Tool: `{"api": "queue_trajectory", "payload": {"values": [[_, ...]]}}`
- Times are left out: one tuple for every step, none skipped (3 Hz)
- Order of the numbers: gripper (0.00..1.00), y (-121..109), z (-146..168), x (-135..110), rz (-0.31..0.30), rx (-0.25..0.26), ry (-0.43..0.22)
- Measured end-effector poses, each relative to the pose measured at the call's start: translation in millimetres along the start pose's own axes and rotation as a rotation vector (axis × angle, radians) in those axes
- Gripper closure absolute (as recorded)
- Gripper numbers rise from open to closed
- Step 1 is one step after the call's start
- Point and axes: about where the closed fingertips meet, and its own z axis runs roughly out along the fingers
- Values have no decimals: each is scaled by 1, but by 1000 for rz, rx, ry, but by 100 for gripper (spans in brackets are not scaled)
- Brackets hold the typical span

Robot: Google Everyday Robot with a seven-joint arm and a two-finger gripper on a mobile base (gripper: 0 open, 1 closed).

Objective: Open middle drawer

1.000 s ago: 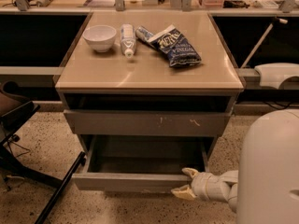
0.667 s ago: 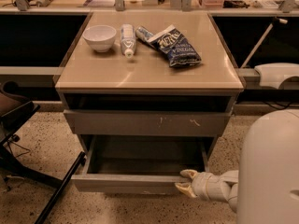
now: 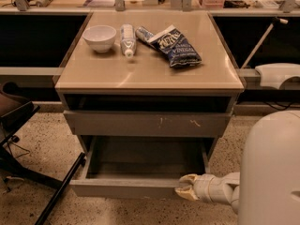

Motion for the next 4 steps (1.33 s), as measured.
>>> {"api": "queue_trajectory", "payload": {"values": [[100, 0, -1, 0, 0, 0, 0], [100, 11, -15, 15, 36, 28, -17], [100, 11, -17, 11, 36, 28, -17], [100, 21, -27, 23, 67, 50, -26]]}}
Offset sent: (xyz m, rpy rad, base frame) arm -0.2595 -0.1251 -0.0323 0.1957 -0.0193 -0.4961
